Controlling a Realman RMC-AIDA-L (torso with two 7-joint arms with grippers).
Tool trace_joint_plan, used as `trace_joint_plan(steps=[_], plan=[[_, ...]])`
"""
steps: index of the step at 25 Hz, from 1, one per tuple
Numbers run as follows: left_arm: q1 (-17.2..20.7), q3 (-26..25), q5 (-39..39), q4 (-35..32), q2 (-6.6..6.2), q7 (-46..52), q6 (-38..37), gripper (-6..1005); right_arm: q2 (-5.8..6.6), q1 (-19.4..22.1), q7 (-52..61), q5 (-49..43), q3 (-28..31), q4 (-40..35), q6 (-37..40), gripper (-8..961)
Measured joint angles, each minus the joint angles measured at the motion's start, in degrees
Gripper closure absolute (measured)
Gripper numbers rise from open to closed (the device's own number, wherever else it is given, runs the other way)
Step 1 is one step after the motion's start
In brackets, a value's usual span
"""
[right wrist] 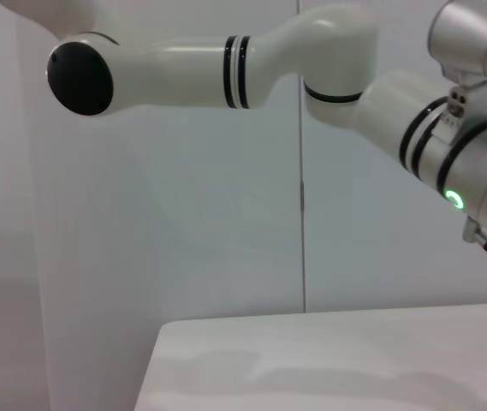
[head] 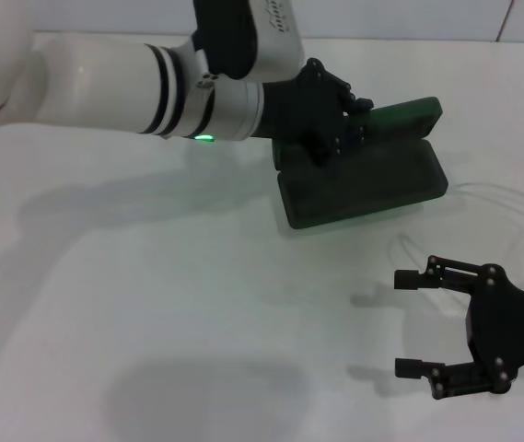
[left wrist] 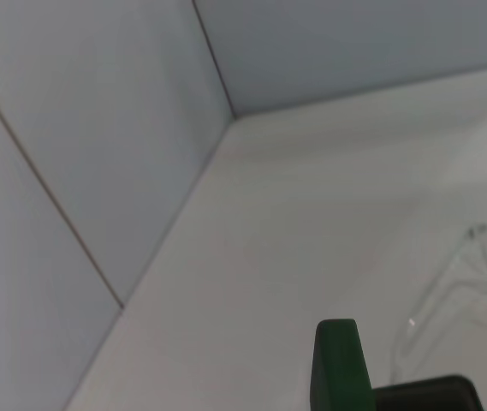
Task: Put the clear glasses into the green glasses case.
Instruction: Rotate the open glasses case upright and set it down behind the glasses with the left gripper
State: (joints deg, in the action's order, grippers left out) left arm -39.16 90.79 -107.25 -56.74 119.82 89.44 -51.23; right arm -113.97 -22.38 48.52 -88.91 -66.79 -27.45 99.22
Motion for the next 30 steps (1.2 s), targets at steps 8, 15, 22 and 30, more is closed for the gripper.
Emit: trace_joint_plan(steps=[8, 15, 22, 30], plan=[[-3.49, 1.75, -1.11, 4.73, 0.11, -2.95, -0.45, 704, -0.07, -0.05, -0.01, -0.04, -0.01, 0.02, 0.00, 84], [-4.01, 4.13, -1.46, 4.65, 0.11, -4.62, -0.51, 691, -0.26, -0.31, -0.01, -0.85, -0.10, -0.05, 0.00, 84], [-4.87, 5.99, -1.51, 4.56, 0.13, -5.06, -0.53, 677, -0.34, -0.17, -0.01, -0.92, -0.09, -0.05, 0.00, 84], [-6.13, 7.81, -1.57, 4.65, 0.16, -4.67, -0.54, 662, -0.37, 0.01, -0.01, -0.92, -0.09, 0.03, 0.00, 84]])
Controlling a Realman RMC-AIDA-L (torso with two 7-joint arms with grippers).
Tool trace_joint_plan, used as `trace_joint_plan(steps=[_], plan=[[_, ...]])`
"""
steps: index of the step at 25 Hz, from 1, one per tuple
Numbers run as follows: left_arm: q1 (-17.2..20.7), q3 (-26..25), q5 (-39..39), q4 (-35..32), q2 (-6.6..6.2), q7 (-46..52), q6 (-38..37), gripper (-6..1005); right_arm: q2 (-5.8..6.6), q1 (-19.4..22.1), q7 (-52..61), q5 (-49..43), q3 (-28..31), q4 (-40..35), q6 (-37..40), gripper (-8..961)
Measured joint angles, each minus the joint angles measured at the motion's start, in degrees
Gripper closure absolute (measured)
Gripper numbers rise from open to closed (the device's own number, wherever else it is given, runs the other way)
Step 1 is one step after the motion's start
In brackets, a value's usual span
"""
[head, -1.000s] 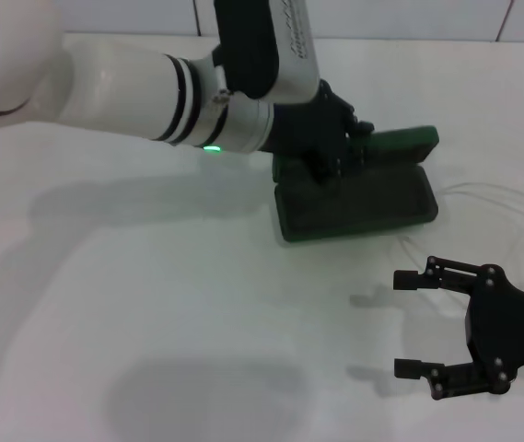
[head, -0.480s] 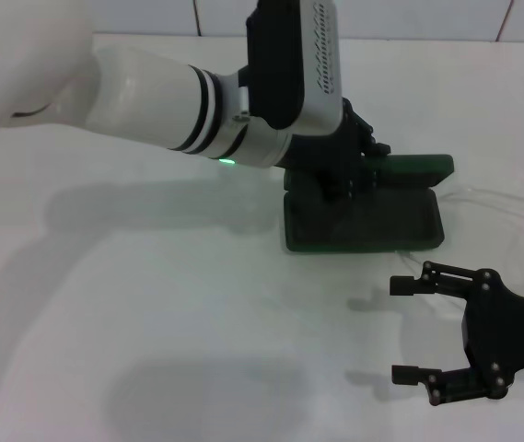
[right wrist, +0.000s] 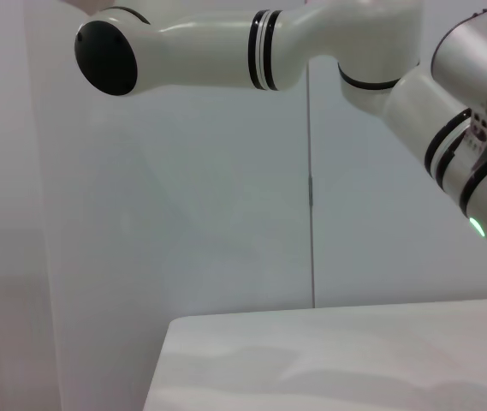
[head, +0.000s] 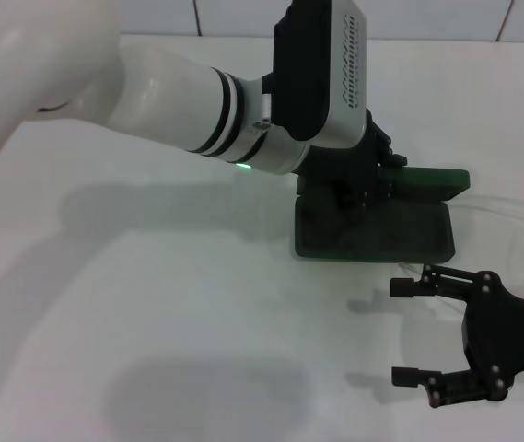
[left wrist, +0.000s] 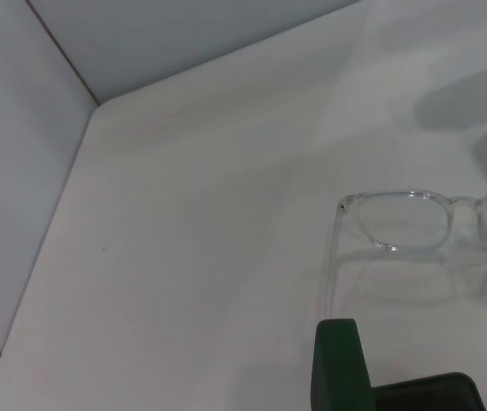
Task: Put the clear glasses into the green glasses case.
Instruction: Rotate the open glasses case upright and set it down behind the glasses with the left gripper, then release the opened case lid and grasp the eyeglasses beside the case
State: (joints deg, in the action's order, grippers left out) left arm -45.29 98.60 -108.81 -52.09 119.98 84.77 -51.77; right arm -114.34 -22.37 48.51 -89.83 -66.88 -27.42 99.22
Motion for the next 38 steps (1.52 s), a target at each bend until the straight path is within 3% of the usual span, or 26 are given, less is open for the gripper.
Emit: trace_joint_plan(steps=[13, 19, 24, 27, 32, 35, 38], plan=[[-0.14, -0.46, -0.03, -0.79, -0.07, 3.77, -1.56, 638, -0.09, 0.05, 0.26, 0.01, 0.21, 0.00, 0.65, 84], [1.51, -1.79, 0.74, -3.43, -0.10, 3.91, -1.48, 535, 0.18, 0.05, 0.30, 0.08, 0.53, 0.02, 0.71, 85], [7.73, -3.51, 8.17, -8.32, -0.30, 3.23, -2.30, 466, 0.85, 0.19, 2.38, 0.67, 1.19, -1.01, 1.29, 85], [13.53, -4.33, 14.03, -10.69, -0.25, 1.14, -3.20, 465, 1.95, 0.54, 8.47, 0.53, 3.71, -4.09, 2.58, 85], [23.07, -4.46, 25.14, -11.58, -0.10, -7.89, -2.76, 464, 4.43, 1.32, 31.26, -1.77, 5.80, -17.60, 3.57, 85], [26.44, -5.70, 29.76, -10.74, -0.26, -9.98, -3.27, 463, 3.81, 1.66, 50.40, -10.67, 11.12, -30.54, 3.12, 85], [28.37, -7.17, 31.40, -10.37, -0.25, -10.51, -3.59, 462, 3.01, 1.10, 61.72, -19.15, 15.58, -40.80, 5.05, 85]])
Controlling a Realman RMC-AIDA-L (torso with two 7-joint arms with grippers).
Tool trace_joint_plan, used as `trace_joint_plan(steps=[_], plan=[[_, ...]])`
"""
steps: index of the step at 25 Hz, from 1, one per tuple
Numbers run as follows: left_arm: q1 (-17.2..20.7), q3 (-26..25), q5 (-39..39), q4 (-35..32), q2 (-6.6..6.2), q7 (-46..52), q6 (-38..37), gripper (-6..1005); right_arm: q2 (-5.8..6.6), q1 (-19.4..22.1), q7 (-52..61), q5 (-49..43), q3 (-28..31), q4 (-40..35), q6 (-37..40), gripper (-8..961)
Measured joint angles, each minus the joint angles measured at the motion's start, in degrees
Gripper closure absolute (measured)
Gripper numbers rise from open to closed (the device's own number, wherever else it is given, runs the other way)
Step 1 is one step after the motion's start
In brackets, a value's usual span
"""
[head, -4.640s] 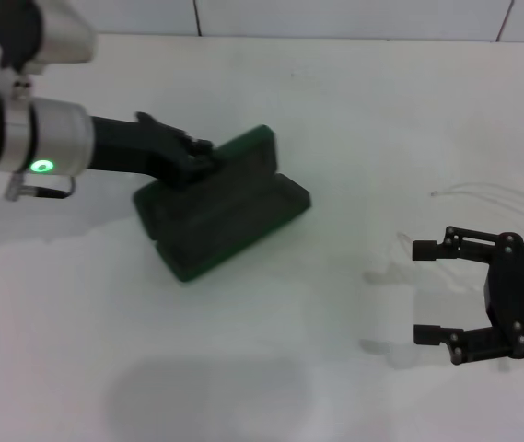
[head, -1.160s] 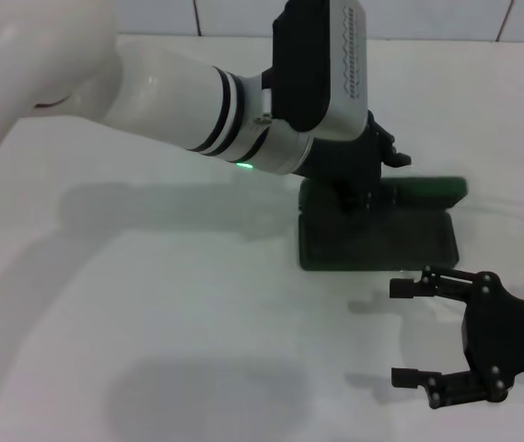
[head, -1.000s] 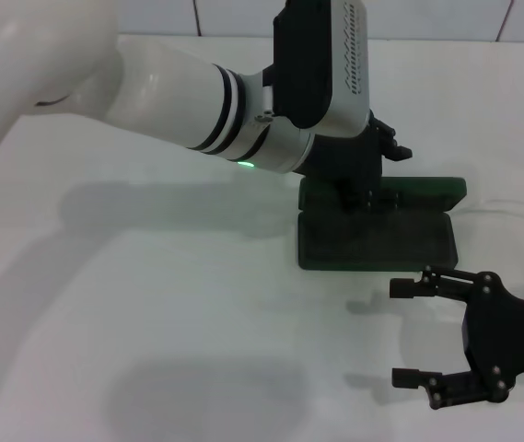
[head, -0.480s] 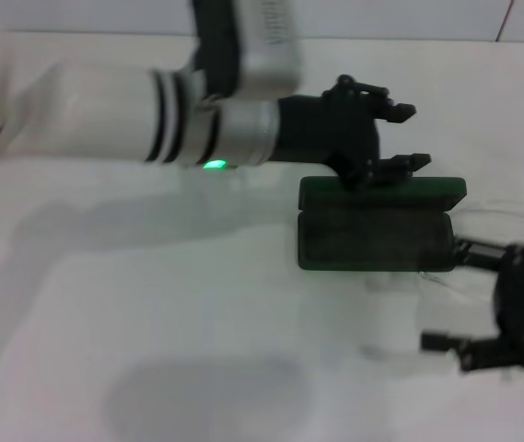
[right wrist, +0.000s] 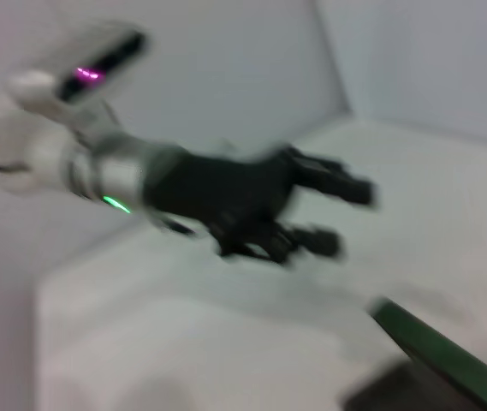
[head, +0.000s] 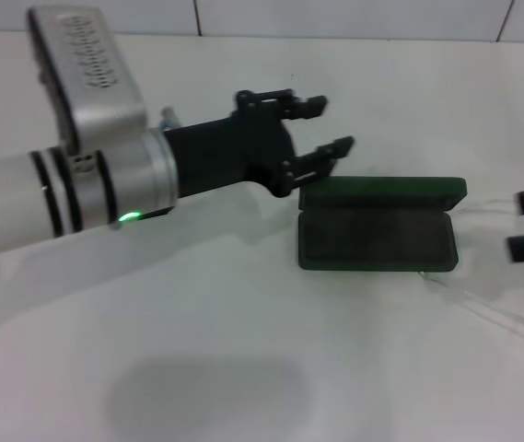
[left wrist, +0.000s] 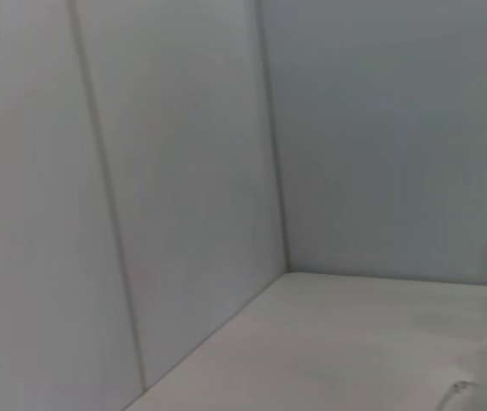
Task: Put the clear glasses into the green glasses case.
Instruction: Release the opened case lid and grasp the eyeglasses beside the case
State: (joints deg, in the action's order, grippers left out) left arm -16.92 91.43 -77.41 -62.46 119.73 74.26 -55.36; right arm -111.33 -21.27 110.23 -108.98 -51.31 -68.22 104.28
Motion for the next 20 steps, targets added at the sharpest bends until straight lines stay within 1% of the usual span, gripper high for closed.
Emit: trace_joint_plan(steps=[1, 3, 7, 12, 15, 18, 20], plan=[[0.44, -0.30, 0.35, 0.09, -0.02, -0.08, -0.04, 462, -0.10, -0.28, 3.96, -3.24, 0.79, -4.28, 1.04, 85], [1.07, -0.86, 0.78, 0.47, -0.09, -0.13, -0.20, 462, -0.11, -0.90, 9.86, -8.06, 1.26, -10.37, 2.72, 85], [1.07, -2.17, 0.61, 1.58, -0.14, 0.09, -0.80, 461, -0.06, -3.36, 19.23, -19.09, 1.37, -19.39, 7.38, 87], [-0.59, -3.10, 0.42, 3.36, -0.39, 0.27, -1.16, 460, -0.23, -6.70, 26.66, -30.25, 1.18, -23.81, 13.54, 89], [-1.91, -3.78, 0.05, 4.67, -0.47, 0.27, -1.31, 459, -0.40, -7.75, 30.11, -35.94, 0.65, -25.31, 15.67, 91], [-3.31, -4.70, -0.75, 6.39, -0.37, 0.27, -1.40, 458, -1.09, -7.77, 31.57, -39.68, 0.96, -25.32, 15.37, 92], [-4.08, -5.00, -0.92, 7.43, -0.37, 0.16, -1.42, 458, -1.98, -6.74, 31.76, -40.08, 1.23, -24.73, 13.15, 93]])
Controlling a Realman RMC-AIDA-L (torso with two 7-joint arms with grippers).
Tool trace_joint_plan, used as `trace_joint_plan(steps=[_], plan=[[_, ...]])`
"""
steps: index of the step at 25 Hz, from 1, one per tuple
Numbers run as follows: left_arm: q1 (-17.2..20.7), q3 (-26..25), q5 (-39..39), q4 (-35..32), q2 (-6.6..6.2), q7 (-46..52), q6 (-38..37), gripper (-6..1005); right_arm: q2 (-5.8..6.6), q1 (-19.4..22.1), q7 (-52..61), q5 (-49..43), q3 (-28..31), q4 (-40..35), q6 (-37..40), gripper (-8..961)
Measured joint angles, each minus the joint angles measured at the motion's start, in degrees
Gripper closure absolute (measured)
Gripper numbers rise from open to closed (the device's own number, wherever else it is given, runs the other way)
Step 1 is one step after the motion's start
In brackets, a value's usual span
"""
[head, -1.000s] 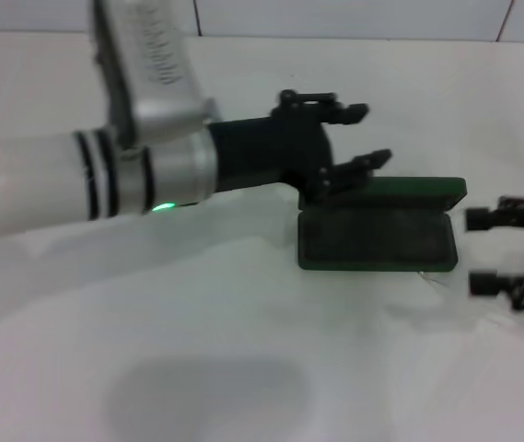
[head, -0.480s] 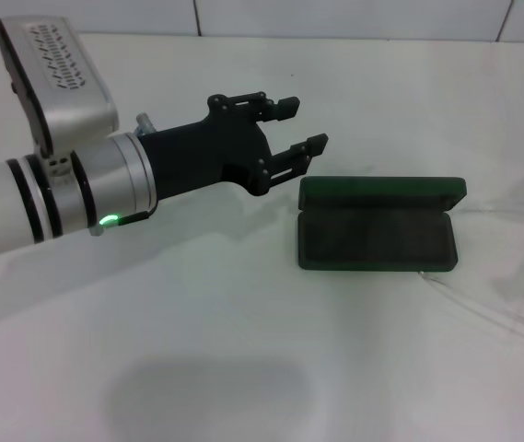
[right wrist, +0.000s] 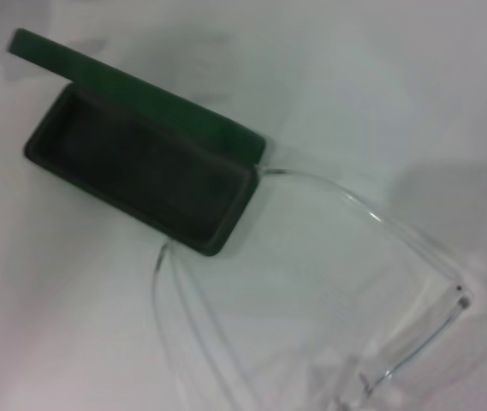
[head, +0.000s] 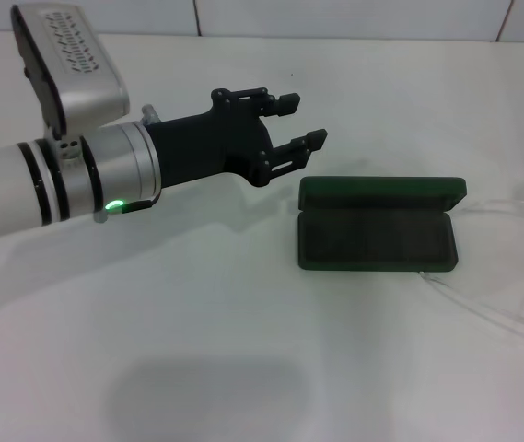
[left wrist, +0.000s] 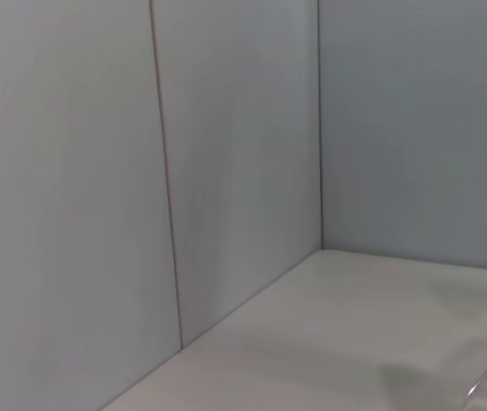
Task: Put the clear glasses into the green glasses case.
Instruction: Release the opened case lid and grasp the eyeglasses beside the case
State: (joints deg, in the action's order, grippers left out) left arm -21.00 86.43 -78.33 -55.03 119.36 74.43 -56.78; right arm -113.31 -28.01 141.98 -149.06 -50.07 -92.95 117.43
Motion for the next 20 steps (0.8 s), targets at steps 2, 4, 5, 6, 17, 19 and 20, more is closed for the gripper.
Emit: trace_joint_plan(steps=[2, 4, 5, 6, 17, 19, 20], plan=[[-0.79, -0.28, -0.12, 1.17, -0.01, -0.16, 0.00, 457, -1.11, 1.60, 0.03, -0.12, 0.02, 0.86, -2.87, 94], [-1.27, -0.36, -0.35, 1.76, -0.01, -0.29, 0.00, 457, -1.95, 3.31, 0.09, -0.12, -0.09, 1.67, -5.58, 95], [-1.35, -0.37, -0.50, 1.86, -0.01, -0.31, -0.01, 456, -2.24, 4.16, 0.15, 0.09, -0.25, 2.10, -6.81, 95], [-1.36, -0.40, -0.64, 1.91, -0.01, -0.31, -0.01, 456, -2.52, 5.02, 0.24, 0.32, -0.37, 2.48, -8.03, 96], [-1.45, -1.71, -2.03, 2.60, 0.08, -0.69, 0.00, 454, -2.52, 8.39, -0.48, 7.31, -0.50, 9.69, -18.67, 101], [-1.51, -1.73, -2.17, 2.60, 0.09, -0.69, 0.00, 453, -2.38, 7.87, -0.48, 7.03, -0.50, 10.86, -18.87, 102], [-1.53, -1.74, -2.19, 2.60, 0.08, -0.69, 0.00, 453, -2.35, 7.78, -0.47, 6.99, -0.53, 11.19, -18.96, 102]])
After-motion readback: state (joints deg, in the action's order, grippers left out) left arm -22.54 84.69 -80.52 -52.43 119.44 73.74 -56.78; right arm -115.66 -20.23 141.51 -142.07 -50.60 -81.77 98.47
